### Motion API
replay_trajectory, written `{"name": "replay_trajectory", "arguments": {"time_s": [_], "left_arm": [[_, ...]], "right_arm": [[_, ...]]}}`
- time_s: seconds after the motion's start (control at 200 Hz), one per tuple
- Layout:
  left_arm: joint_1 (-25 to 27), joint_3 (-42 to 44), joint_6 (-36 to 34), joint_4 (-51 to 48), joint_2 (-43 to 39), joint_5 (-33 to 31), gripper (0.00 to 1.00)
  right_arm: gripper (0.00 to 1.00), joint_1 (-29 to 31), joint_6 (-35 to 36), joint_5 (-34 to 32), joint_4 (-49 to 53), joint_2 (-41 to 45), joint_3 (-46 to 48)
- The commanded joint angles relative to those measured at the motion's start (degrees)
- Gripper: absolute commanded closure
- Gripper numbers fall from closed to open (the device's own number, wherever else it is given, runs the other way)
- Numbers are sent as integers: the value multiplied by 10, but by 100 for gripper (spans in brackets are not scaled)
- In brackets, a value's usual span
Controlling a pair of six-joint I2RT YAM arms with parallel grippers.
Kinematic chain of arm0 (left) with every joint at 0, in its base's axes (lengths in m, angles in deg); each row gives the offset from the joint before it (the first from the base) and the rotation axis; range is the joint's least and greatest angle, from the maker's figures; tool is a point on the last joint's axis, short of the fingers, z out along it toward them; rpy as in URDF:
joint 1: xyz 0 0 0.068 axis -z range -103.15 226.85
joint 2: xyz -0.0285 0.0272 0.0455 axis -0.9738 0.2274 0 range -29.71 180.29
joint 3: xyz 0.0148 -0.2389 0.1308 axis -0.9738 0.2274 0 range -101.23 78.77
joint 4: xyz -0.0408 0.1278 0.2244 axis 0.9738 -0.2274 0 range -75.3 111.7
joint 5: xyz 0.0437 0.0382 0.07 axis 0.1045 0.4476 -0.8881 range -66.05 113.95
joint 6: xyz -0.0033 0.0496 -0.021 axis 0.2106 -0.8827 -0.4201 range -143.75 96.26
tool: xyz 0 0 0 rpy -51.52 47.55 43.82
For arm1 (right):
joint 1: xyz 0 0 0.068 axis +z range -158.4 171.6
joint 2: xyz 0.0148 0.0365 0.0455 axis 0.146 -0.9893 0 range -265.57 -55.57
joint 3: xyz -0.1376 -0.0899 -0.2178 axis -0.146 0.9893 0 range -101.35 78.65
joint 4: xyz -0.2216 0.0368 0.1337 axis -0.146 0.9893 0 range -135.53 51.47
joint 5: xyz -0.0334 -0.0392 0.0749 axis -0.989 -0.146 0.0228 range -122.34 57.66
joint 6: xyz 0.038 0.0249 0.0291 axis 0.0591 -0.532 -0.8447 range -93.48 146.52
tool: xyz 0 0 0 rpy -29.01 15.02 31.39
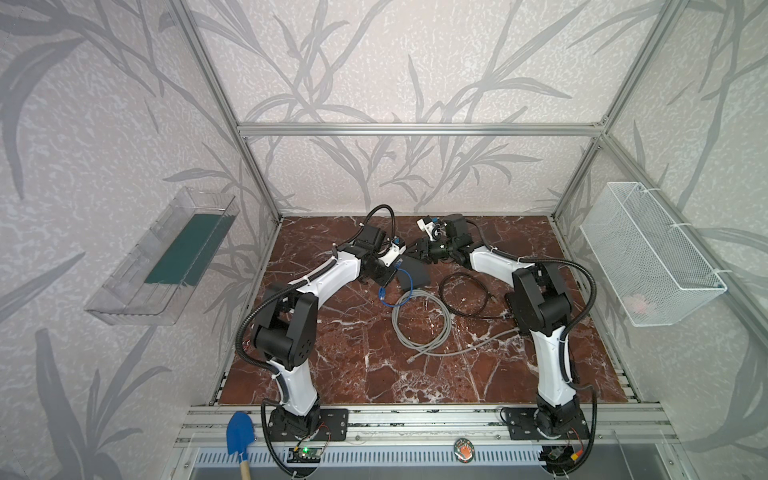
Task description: Insert the plug into the switch port
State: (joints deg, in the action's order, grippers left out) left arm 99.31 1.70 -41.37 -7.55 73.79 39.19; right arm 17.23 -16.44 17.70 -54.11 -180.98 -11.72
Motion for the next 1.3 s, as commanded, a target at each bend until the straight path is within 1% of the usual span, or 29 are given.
{"name": "replay_trajectory", "arguments": {"time_s": [0.0, 0.105, 0.195, 0.47, 0.61, 0.64, 0.725, 0.82, 0.88, 0.925, 1.045, 1.17, 1.245, 1.295], "left_arm": [[7, -24, -28, -17, -9, -24, 93], [8, -36, -27, -23, -2, -26, 94], [10, -44, -27, -28, 3, -27, 94], [15, -55, -35, -31, 13, -34, 94], [14, -56, -28, -33, 15, -43, 94], [13, -55, -18, -31, 15, -50, 92], [8, -45, -2, -20, 11, -54, 79], [-3, -33, 18, -6, 2, -22, 68], [-12, -29, 31, -2, -5, 6, 60], [-19, -27, 43, 0, -9, 33, 56], [-44, -6, 90, 43, -26, 102, 52], [-72, 26, 157, 133, -28, 188, 50], [-79, 37, 196, 175, -25, 221, 49], [-80, 41, 213, 200, -20, 232, 49]], "right_arm": [[60, 0, -36, 15, -29, -14, 2], [61, 0, -26, 23, -11, -18, -1], [63, 0, -27, 29, -10, -22, -2], [84, 0, -41, 39, -34, -27, -2], [90, -1, -52, 47, -60, -27, 5], [91, -1, -52, 48, -63, -26, 6], [93, -2, -50, 44, -64, -23, 8], [94, -4, -44, 41, -63, -20, 11], [94, -4, -39, 37, -59, -19, 11], [94, -4, -38, 35, -57, -19, 12], [94, -4, -37, 35, -59, -20, 15], [95, -3, -37, 38, -62, -18, 16], [95, -3, -35, 38, -60, -15, 17], [95, -4, -35, 36, -59, -13, 18]]}}
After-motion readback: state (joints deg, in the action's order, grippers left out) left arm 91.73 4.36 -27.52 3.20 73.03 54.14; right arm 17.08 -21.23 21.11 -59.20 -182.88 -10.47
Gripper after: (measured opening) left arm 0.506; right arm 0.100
